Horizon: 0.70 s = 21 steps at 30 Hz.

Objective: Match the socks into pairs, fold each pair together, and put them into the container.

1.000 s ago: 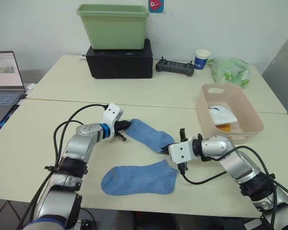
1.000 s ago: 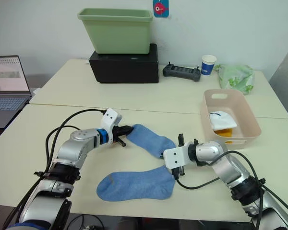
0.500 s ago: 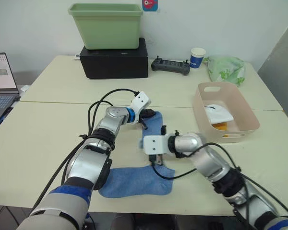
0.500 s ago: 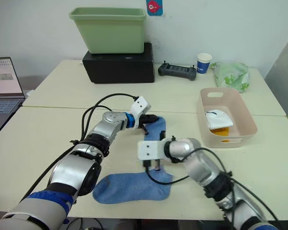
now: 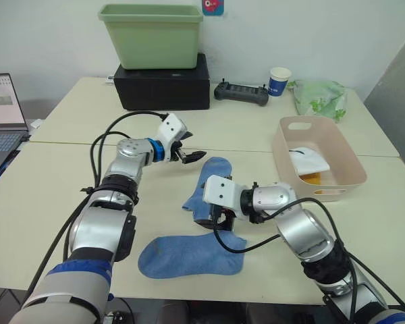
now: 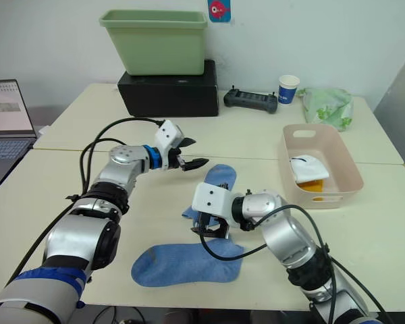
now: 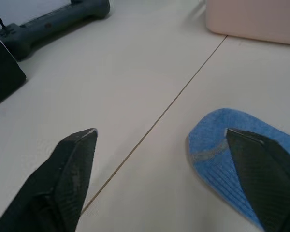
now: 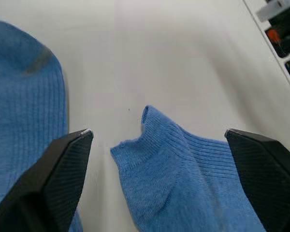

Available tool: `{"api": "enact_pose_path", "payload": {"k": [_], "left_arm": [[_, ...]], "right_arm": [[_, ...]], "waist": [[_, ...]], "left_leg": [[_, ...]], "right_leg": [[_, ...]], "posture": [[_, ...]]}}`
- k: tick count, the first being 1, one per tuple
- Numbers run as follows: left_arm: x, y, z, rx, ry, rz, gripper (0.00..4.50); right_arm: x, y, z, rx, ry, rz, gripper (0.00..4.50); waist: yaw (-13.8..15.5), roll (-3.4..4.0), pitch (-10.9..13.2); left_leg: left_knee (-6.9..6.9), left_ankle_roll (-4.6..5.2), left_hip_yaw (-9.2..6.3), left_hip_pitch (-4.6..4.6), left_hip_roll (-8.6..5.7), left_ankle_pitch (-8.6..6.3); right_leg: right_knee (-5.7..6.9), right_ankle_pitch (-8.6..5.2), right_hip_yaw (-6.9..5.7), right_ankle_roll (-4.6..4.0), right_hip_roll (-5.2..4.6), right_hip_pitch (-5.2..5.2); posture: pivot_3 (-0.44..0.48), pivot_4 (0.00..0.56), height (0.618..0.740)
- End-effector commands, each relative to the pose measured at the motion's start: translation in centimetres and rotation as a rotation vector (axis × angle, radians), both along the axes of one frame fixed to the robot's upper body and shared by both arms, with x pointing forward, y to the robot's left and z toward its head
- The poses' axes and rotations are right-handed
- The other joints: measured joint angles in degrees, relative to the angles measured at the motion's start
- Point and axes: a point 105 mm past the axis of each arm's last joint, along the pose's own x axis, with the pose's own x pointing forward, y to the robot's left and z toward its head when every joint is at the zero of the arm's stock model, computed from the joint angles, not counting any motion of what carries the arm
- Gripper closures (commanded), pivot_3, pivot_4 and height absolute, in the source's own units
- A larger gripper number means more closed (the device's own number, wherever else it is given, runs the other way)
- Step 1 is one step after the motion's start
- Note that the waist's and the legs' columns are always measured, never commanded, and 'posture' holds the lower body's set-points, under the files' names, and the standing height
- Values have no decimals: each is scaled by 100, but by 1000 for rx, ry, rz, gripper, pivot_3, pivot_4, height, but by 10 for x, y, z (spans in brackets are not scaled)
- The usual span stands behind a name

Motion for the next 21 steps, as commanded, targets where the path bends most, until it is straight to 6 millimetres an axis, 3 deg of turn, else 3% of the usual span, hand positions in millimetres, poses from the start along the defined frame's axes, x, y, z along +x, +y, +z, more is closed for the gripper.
{"api": "enact_pose_path", "payload": {"k": [1, 6, 9, 12, 15, 18, 21], "left_arm": [[-30, 10, 18, -74, 25, -137, 49], [-107, 5, -13, -48, 196, -263, 49], [-130, -11, -24, -62, 218, -269, 49], [-138, -23, -39, -29, 223, -254, 49], [-132, -27, -56, 20, 224, -186, 49], [-131, -23, -76, 82, 270, -137, 646], [-135, -21, -80, 110, 274, -145, 1596]], "right_arm": [[1, -16, 21, 35, -51, -13, 0], [1, -45, 17, 14, -27, -103, 0], [-2, -58, 11, -3, -11, -147, 0], [-2, -65, 9, -9, -7, -187, 0], [-1, -69, 9, -4, -8, -217, 0], [4, -72, 12, 14, -29, -258, 0], [11, -71, 17, 40, -50, -291, 0]], "waist": [[-11, 1, 1], [-118, 4, 2], [-41, 4, 2], [8, 4, 2], [-1, 3, 2], [-15, 3, 2], [-23, 3, 2]], "left_leg": [[0, -1, 1, 0, 0, 0], [-7, -3, -1, 3, 13, 1], [-5, 11, -9, 3, 12, -6], [3, 17, -3, 7, 4, -9], [7, 17, 14, 22, 0, -9], [6, 18, 15, 21, 1, -10], [3, 19, 11, 19, 10, -11]], "right_leg": [[0, 0, 1, 0, 0, 0], [2, -7, 3, -1, 0, 0], [4, -10, -3, -2, -2, 4], [7, -15, 4, 7, -2, 8], [5, -18, 24, 24, -2, 16], [4, -19, 27, 25, 2, 12], [5, -7, 26, 4, 12, 6]], "posture": [[0, 150, 730], [0, 150, 730], [0, 150, 730], [0, 150, 730], [0, 150, 730], [0, 150, 730], [0, 150, 730]]}}
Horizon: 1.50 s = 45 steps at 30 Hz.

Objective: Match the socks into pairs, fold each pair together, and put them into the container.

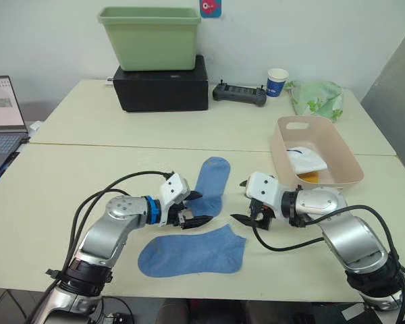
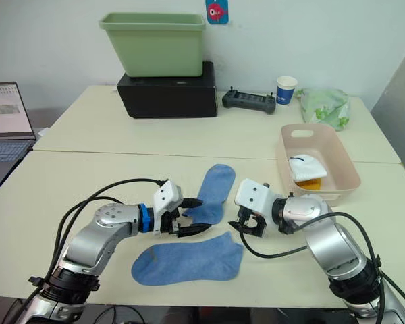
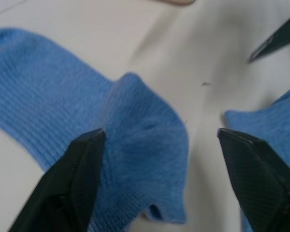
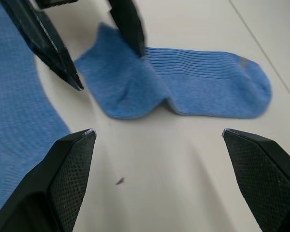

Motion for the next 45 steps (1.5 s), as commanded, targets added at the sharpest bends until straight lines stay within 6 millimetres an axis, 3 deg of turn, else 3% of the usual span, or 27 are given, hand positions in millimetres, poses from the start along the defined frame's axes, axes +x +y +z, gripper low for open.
{"api": "enact_pose_path", "payload": {"k": [1, 5, 9, 14, 18, 19, 21, 28, 32, 38, 45], "left_arm": [[-4, 2, 1, 28, -26, -12, 1907], [-7, 3, -1, 33, -30, -6, 3244], [-9, 5, -3, 45, -30, 2, 4476], [-11, 7, -5, 53, -29, 8, 4476], [-12, 8, -7, 65, -33, 5, 4476], [-13, 9, -7, 69, -35, 3, 4493], [-14, 10, -7, 76, -37, 2, 4500], [-16, 25, -6, 107, -39, -2, 4500], [-6, 47, -5, 194, -63, -17, 4500], [6, 57, 0, 200, -78, -20, 4500], [-5, 51, 0, 146, -33, -62, 4500]], "right_arm": [[9, 2, 19, 57, -81, -39, 0], [40, 13, 27, 143, -125, -151, 0], [76, 30, 20, 225, -109, -255, 0], [113, 50, -1, 319, -23, -366, 0], [131, 55, -12, 337, 15, -417, 0], [134, 57, -18, 336, 40, -423, 177], [135, 60, -26, 323, 75, -410, 644], [129, 58, -30, 338, 100, -377, 3169], [117, 52, -29, 372, 116, -384, 4467], [99, 45, -33, 373, 131, -391, 4467], [101, 53, -31, 379, 102, -399, 4467]], "waist": [[0, 0, 0], [-25, 0, 0], [-72, 0, 0], [-79, 0, 0], [-73, 0, 0], [-82, 0, 0], [-98, 0, 0], [-103, 2, 1], [-85, 2, 1], [-90, 5, 2], [-110, 5, 2]], "left_leg": [[-2, 0, -1, -1, 1, 0], [-2, 0, 2, 0, 2, 0], [-1, -1, 3, 0, 2, 1], [-4, -1, 9, -3, 1, 0], [-4, -1, 7, -3, 0, 0], [-4, -1, 8, -3, -1, 0], [-4, -1, 9, -2, -1, 0], [-6, 0, 6, 0, 1, 0], [-5, 0, 5, 1, 0, 0], [-5, 0, 8, 0, 0, 0], [-6, 0, 8, 0, 2, 0]], "right_leg": [[0, 0, -1, -1, 1, -2], [0, -1, 2, 0, 2, -2], [0, -1, 2, 0, 2, -2], [0, 7, 4, -13, -2, -6], [2, 8, 1, -14, -3, -6], [2, 8, 1, -14, -5, -6], [3, 8, 3, -14, -5, -6], [15, 7, 1, -14, -3, -10], [22, 6, 0, -12, -3, -11], [22, 1, 1, -4, -2, -13], [24, 0, 3, -3, 0, -15]], "posture": [[0, 150, 730], [0, 150, 730], [0, 150, 730], [0, 150, 730], [0, 150, 730], [0, 150, 730], [0, 150, 730], [0, 150, 730], [0, 150, 730], [0, 150, 730], [0, 150, 730]]}}
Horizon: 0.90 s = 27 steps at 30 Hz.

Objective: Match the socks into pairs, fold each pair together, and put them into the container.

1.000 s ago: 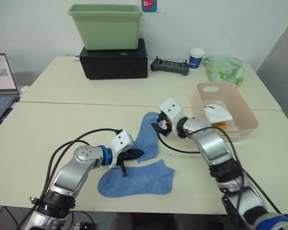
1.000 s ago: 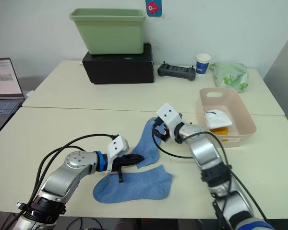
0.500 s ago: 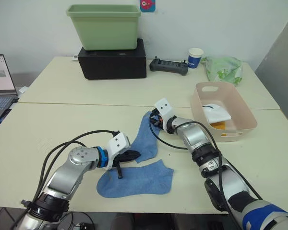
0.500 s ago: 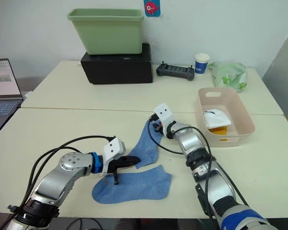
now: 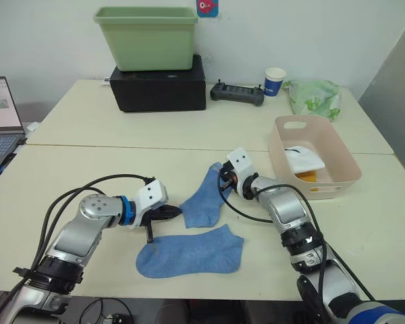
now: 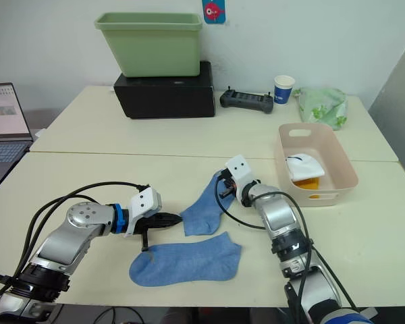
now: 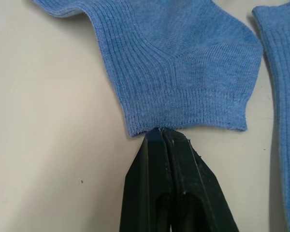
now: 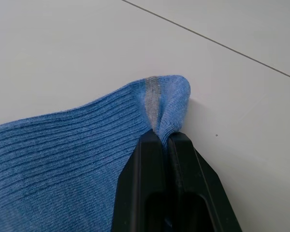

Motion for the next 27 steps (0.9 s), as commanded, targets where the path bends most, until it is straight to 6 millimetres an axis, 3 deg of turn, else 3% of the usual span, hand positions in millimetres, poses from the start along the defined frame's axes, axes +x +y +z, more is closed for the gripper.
{"api": "enact_pose_path", "payload": {"k": [1, 8, 21, 24, 27], "left_arm": [[-7, -3, 3, -23, 10, -27, 4500], [-12, -14, 5, -85, 29, -28, 4500], [-16, -20, 2, -113, 35, -14, 4500], [-17, -20, 2, -118, 34, -8, 4500], [-18, -19, 2, -120, 33, -1, 4500]], "right_arm": [[3, 7, 12, 0, -59, 14, 4467], [8, 14, 17, -11, -76, 49, 4467], [21, 55, 26, -106, -145, 209, 4467], [24, 54, 26, -101, -147, 208, 3756], [25, 52, 24, -103, -147, 207, 2687]], "waist": [[-7, 0, 0], [-7, 0, 0], [-12, 2, 1], [-11, 2, 2], [-7, 3, 2]], "left_leg": [[0, 0, 1, 0, 0, 0], [0, 0, 1, -1, 0, 0], [-1, 0, 0, -1, 3, 0], [-1, 0, 1, -1, 3, 0], [-2, 0, 0, -1, 3, 0]], "right_leg": [[0, 0, 1, 0, 0, -1], [0, 0, 1, 0, 0, -1], [0, 3, 1, -5, 4, -3], [0, 2, 1, -5, 3, -4], [0, 2, 0, -5, 3, -4]], "posture": [[0, 150, 730], [0, 150, 730], [0, 150, 730], [0, 150, 730], [0, 150, 730]]}}
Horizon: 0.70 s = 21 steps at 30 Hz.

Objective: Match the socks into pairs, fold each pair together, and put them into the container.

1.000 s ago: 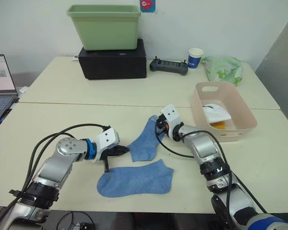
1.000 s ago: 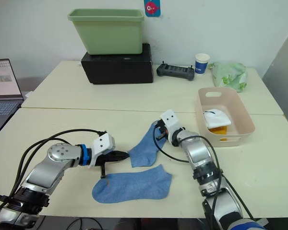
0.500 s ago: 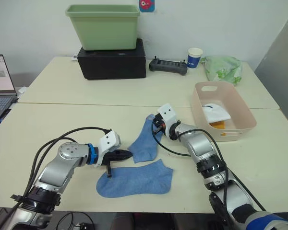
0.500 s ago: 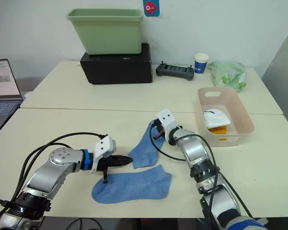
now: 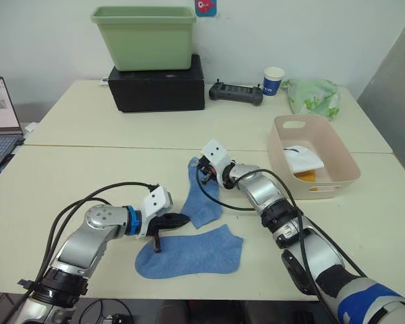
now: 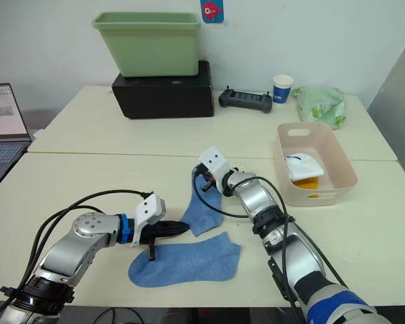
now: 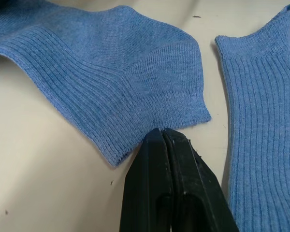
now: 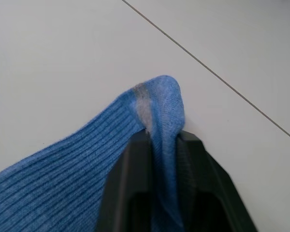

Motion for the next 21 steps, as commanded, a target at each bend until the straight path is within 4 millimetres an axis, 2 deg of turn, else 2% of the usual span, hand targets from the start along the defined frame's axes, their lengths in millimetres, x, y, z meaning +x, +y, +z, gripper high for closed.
{"api": "enact_pose_path", "payload": {"k": [1, 7, 8, 13, 17, 19, 21], "left_arm": [[-2, -2, 10, -28, -34, -2, 4500], [-6, 5, 25, -96, -9, 57, 4500], [-6, 6, 25, -92, -9, 59, 4500], [-7, 9, 25, -83, -15, 67, 4500], [1, 15, 38, -121, -38, 114, 4500], [15, 24, 48, -136, -69, 179, 4500], [29, 32, 58, -145, -91, 229, 4500]], "right_arm": [[4, 2, 15, 10, -55, 13, 2379], [4, 0, 21, 37, -62, 6, 215], [4, 0, 22, 40, -63, 5, 35], [4, 1, 25, 44, -73, 15, 35], [-8, 5, 55, 98, -173, 101, 35], [-23, -3, 71, 124, -221, 153, 35], [-50, -11, 82, 163, -228, 241, 35]], "waist": [[-4, 0, 0], [-7, 1, 1], [-8, 1, 1], [-8, 1, 1], [3, 3, 3], [33, 3, 3], [96, 3, 3]], "left_leg": [[0, 0, 0, 0, 0, 0], [-1, 0, -2, 0, 3, 0], [-1, 0, -2, 0, 2, 0], [-1, 0, -1, 0, 2, 0], [0, 0, -2, -1, 2, 0], [-1, 0, -4, -5, 1, 0], [0, 0, -9, -6, 0, 0]], "right_leg": [[0, 0, 1, 0, 0, 0], [1, -1, -1, 0, 1, 0], [1, -1, 0, 1, 1, 0], [1, -1, 0, 0, 1, 0], [1, -1, 0, 1, 0, -1], [0, -3, -4, 4, 0, -2], [-2, -3, -11, 5, -2, 0]], "posture": [[0, 150, 730], [0, 150, 730], [0, 150, 730], [0, 150, 730], [0, 150, 730], [0, 150, 730], [0, 150, 730]]}}
